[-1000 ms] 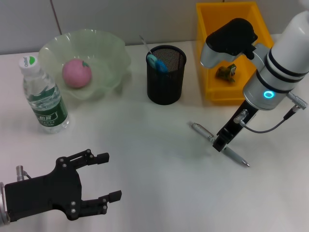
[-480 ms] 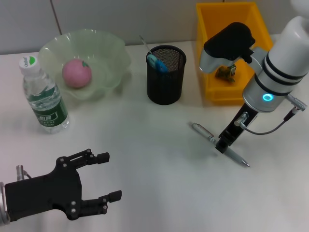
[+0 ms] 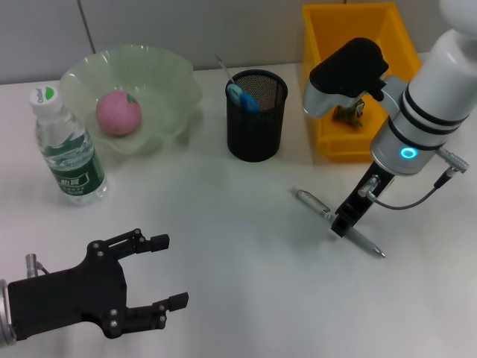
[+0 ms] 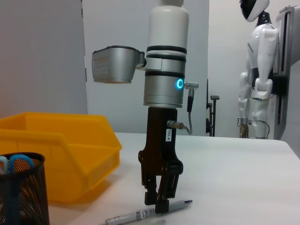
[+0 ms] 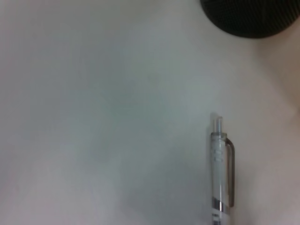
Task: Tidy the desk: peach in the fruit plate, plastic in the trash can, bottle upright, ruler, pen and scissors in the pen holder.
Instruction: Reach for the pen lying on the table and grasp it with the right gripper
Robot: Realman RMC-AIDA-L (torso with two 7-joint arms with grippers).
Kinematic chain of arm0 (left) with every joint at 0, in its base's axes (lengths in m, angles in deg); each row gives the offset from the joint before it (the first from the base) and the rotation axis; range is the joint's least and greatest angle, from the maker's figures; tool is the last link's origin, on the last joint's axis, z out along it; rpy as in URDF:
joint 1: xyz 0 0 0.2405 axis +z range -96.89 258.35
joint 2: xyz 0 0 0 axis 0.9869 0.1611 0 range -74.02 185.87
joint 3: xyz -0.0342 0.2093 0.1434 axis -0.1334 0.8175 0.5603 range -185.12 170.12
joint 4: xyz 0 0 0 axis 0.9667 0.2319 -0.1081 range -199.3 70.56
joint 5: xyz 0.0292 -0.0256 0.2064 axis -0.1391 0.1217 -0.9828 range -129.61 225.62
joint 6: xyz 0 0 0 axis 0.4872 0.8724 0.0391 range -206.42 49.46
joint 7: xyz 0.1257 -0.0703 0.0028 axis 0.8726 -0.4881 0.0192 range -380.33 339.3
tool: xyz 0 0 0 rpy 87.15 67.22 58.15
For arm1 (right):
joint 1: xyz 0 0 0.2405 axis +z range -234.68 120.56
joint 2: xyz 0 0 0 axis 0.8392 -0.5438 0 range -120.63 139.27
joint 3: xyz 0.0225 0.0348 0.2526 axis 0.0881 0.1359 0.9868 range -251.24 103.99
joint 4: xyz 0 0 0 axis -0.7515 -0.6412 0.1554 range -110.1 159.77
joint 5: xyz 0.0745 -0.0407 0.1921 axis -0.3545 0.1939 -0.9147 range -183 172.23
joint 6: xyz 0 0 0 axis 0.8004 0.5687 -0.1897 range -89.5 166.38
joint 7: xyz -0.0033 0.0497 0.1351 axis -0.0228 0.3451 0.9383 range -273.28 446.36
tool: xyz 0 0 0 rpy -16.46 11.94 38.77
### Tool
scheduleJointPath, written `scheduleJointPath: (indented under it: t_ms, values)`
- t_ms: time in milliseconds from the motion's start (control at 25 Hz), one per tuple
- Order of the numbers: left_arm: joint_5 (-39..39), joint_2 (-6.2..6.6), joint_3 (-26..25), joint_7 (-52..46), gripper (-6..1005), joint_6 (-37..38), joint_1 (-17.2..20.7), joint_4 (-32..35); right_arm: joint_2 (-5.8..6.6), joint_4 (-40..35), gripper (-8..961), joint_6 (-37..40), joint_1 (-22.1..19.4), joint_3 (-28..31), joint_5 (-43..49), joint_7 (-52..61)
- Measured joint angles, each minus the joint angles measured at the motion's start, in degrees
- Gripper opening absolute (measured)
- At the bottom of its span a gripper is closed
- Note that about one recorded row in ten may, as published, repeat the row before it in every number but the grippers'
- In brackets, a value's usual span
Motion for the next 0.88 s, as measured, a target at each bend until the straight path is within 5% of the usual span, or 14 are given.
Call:
scheduleJointPath:
  t_ms: [880]
  values:
    - [0.23,0.0,0.0,-0.07,827,0.07,0.17,0.0,-0.1,1.76,210,-0.83,0.66,-0.07,-0.16,0.0]
